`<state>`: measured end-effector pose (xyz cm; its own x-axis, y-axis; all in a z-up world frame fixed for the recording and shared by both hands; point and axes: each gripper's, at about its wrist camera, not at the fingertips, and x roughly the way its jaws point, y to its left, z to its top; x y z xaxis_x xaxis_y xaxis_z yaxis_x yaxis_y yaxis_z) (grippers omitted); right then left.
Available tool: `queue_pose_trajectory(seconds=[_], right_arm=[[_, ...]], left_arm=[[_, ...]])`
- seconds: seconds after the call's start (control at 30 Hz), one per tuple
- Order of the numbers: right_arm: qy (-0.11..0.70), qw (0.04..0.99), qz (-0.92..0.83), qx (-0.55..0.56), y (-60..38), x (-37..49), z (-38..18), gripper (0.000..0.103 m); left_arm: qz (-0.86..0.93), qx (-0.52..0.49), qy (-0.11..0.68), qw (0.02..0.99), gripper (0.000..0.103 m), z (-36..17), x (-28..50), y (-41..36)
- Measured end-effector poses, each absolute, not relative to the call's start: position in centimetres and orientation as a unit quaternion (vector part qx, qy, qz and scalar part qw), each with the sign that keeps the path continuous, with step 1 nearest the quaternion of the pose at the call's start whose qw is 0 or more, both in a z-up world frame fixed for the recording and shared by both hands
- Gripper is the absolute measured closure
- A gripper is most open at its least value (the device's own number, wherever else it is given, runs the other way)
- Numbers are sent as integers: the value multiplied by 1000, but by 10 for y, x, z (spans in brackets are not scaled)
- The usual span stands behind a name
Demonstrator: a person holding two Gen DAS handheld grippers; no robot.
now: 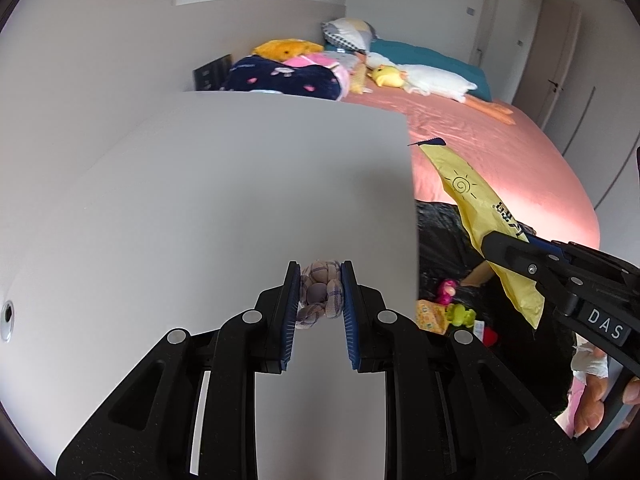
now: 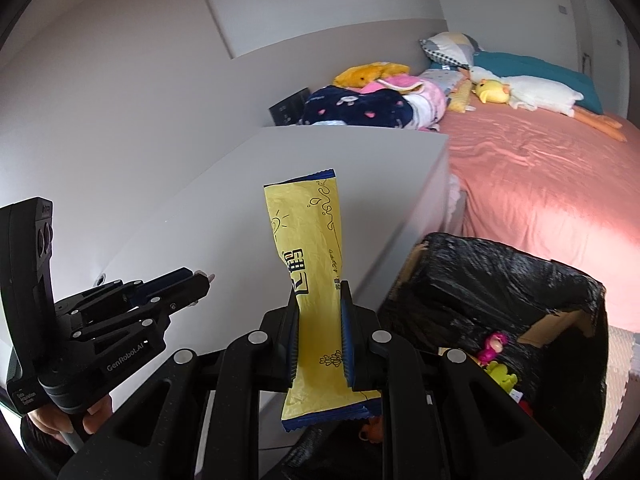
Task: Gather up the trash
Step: 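Carry the lilac plush and yellow snack bag over the bin and release both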
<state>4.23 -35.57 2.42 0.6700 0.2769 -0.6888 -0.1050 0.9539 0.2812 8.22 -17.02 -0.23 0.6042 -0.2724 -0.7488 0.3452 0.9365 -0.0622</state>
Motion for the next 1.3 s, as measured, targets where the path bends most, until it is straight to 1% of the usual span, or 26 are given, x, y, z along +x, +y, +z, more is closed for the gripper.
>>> queue_pose_trajectory(seconds=[1.3], right_arm=[[369,915,-5,167,-470,-10,27,85]], left_arm=[[-285,106,408,861,83,-2,65,-288]])
